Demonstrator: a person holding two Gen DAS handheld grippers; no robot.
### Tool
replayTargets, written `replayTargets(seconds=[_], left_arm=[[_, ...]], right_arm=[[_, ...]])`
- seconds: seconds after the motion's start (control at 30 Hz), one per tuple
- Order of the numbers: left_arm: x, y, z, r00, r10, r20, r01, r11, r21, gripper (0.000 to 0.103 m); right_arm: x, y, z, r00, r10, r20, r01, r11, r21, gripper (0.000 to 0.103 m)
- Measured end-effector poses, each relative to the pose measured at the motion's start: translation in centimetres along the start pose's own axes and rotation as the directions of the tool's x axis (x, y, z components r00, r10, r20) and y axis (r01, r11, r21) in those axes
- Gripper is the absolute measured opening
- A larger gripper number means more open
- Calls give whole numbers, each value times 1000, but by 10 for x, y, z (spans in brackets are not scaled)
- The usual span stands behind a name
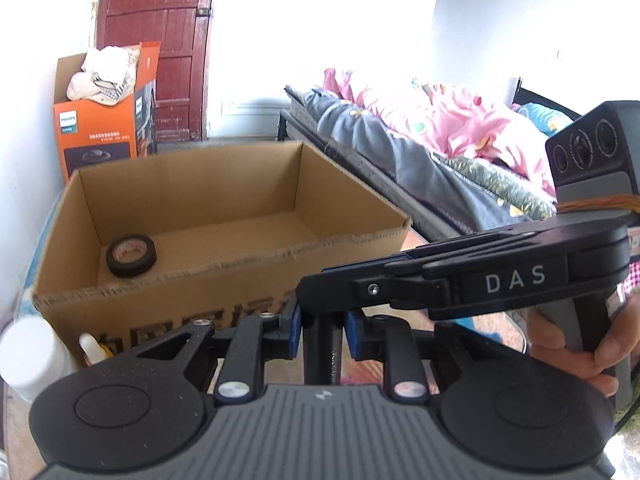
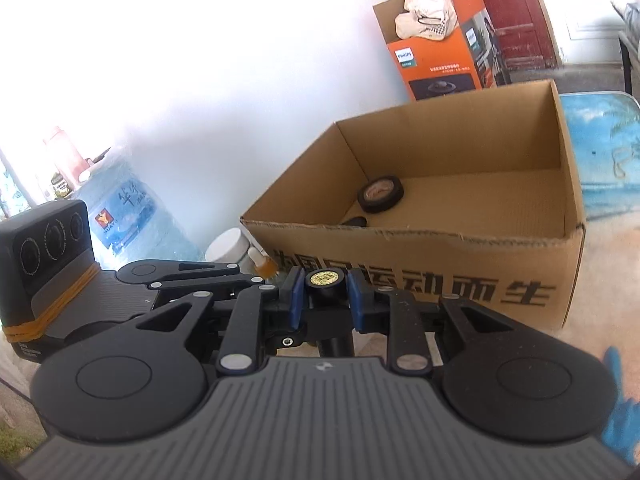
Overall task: Organize rigid objects
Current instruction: 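Lower the black tube into the box and open the right tool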
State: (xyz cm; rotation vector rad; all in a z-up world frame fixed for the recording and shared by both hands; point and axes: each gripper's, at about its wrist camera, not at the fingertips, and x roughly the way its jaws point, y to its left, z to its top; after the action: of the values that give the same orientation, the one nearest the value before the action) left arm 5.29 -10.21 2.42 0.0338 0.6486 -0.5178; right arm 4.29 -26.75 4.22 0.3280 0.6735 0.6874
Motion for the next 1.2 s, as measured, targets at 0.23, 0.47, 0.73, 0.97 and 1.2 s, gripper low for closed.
replayTargets(seconds=[0.23,0.47,0.73,0.97,1.2], left_arm=[[-39,15,47,995,37,95,-36,999,-13,23],[-32,54,92,989,130,63,-126,989,-75,23],[43,113,80,974,128,-187,-166,964,-206,23],[84,132,62,923,110,-369,-208,949,-237,25],[95,134,57,901,108,-421,-225,944,-240,37]], right_arm=[[-6,46,59,997,7,76,0,996,-93,22],[39,56,115,999,18,49,-13,994,-105,22],[135,-4,117,984,24,-177,-2,992,124,22],[188,-35,105,917,28,-398,75,968,239,22],[220,-47,100,863,1,-505,147,956,252,23]])
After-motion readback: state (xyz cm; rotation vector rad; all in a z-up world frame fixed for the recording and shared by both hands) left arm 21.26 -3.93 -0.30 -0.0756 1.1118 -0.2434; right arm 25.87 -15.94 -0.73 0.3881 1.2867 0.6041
